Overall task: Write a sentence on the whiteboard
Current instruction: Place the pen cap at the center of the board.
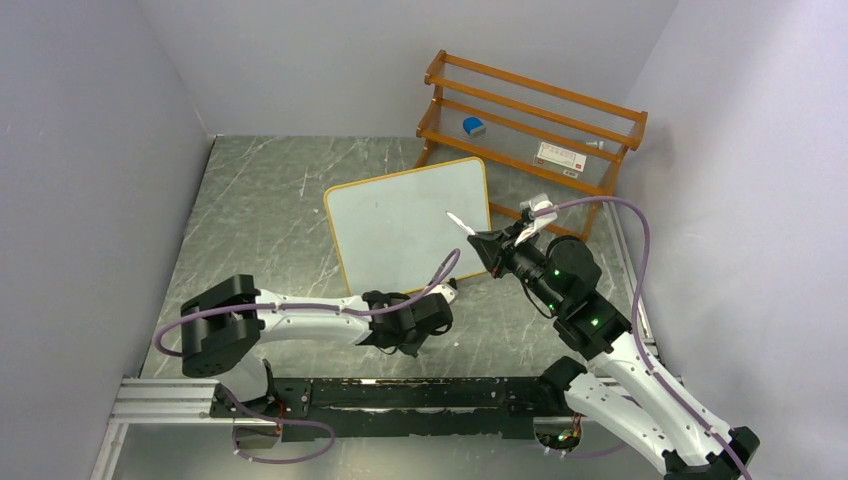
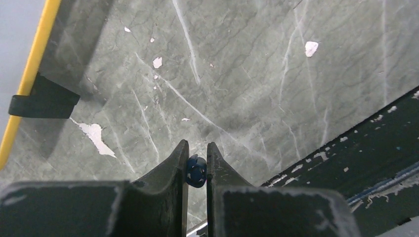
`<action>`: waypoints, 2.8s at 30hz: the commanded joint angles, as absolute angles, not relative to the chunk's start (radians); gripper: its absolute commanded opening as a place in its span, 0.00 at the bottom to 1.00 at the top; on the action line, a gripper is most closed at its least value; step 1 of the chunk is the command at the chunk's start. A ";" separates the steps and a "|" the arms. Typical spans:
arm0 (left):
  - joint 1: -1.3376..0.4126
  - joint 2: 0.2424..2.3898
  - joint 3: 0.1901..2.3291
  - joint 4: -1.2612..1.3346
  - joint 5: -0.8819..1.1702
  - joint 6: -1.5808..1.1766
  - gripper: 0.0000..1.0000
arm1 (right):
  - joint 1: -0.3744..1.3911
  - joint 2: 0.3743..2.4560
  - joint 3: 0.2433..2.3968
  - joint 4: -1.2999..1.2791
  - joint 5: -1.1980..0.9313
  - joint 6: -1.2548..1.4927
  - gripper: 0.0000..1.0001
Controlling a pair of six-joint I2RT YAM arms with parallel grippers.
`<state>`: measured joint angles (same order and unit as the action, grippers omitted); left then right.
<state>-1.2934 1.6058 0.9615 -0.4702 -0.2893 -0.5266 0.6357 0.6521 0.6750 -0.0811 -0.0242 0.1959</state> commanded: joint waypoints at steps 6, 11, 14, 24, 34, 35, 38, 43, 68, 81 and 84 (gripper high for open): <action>-1.298 1.668 1.002 -0.460 -0.252 -0.490 0.21 | 0.632 0.642 0.695 -0.084 0.027 0.176 0.00; -1.298 1.660 1.011 -0.481 -0.264 -0.492 0.27 | 0.632 0.644 0.695 -0.083 0.029 0.175 0.00; -1.294 1.629 1.016 -0.482 -0.274 -0.488 0.33 | 0.631 0.647 0.697 -0.088 0.032 0.173 0.00; -1.186 1.449 1.044 -0.468 -0.264 -0.439 0.65 | 0.633 0.664 0.708 -0.103 0.028 0.169 0.00; -0.966 1.253 1.089 -0.429 -0.121 -0.327 0.97 | 0.633 0.695 0.729 -0.112 0.004 0.159 0.00; -0.940 1.236 1.095 -0.433 -0.113 -0.315 0.98 | 0.633 0.697 0.729 -0.112 0.005 0.158 0.00; -0.839 1.188 1.111 -0.437 -0.065 -0.282 0.98 | 0.633 0.701 0.730 -0.111 0.005 0.155 0.00; -0.596 1.109 1.117 -0.425 0.131 -0.228 0.95 | 0.633 0.717 0.742 -0.107 -0.029 0.155 0.00; 0.028 1.380 1.095 -0.089 0.998 -0.283 0.77 | 0.634 0.755 0.753 -0.086 -0.147 0.138 0.00; 0.024 1.503 1.020 0.284 1.215 -0.528 0.55 | 0.637 0.807 0.778 -0.067 -0.185 0.127 0.00; 0.017 1.512 1.024 0.245 1.216 -0.493 0.53 | 0.641 0.816 0.779 -0.058 -0.188 0.128 0.00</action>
